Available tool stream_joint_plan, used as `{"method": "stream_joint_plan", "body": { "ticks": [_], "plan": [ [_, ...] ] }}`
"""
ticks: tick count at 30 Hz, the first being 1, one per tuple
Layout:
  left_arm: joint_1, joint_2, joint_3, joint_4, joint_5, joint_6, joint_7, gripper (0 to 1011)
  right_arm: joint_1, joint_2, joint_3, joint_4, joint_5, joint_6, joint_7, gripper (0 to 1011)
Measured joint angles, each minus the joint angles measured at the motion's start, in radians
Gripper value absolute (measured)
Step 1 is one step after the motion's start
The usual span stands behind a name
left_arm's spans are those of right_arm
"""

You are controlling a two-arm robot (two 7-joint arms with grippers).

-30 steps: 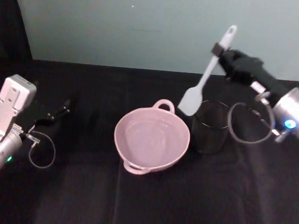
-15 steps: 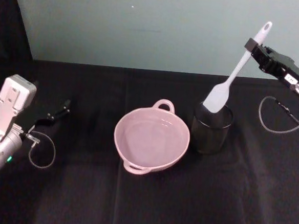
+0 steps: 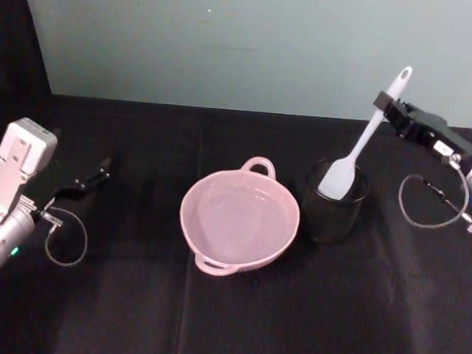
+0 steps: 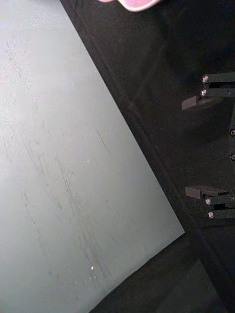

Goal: Use the one hand to pick up the spoon and stir the clear water in the bowl.

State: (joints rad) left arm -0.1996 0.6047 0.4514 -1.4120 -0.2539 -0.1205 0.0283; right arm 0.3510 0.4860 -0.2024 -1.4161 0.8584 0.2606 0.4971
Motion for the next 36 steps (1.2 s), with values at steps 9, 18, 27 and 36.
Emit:
{"method": "stream_joint_plan", "body": {
  "ticks": [9,18,27,36],
  "plan": [
    [0.000,0.000,0.000,0.000,0.000,0.000,0.000,1011,0.016,-0.003,-0.052,0.077,-0.011,-0.040,0.020,118],
    [0.000,0.000,0.000,0.000,0.000,0.000,0.000,1011,0.029,-0.004,-0.085,0.124,-0.010,-0.058,0.022,118],
    [0.000,0.000,0.000,0.000,0.000,0.000,0.000,1011,0.044,-0.003,-0.115,0.156,0.000,-0.069,0.019,118],
    [0.000,0.000,0.000,0.000,0.000,0.000,0.000,1011,0.058,0.003,-0.141,0.177,0.014,-0.079,0.017,118]
  ]
}}
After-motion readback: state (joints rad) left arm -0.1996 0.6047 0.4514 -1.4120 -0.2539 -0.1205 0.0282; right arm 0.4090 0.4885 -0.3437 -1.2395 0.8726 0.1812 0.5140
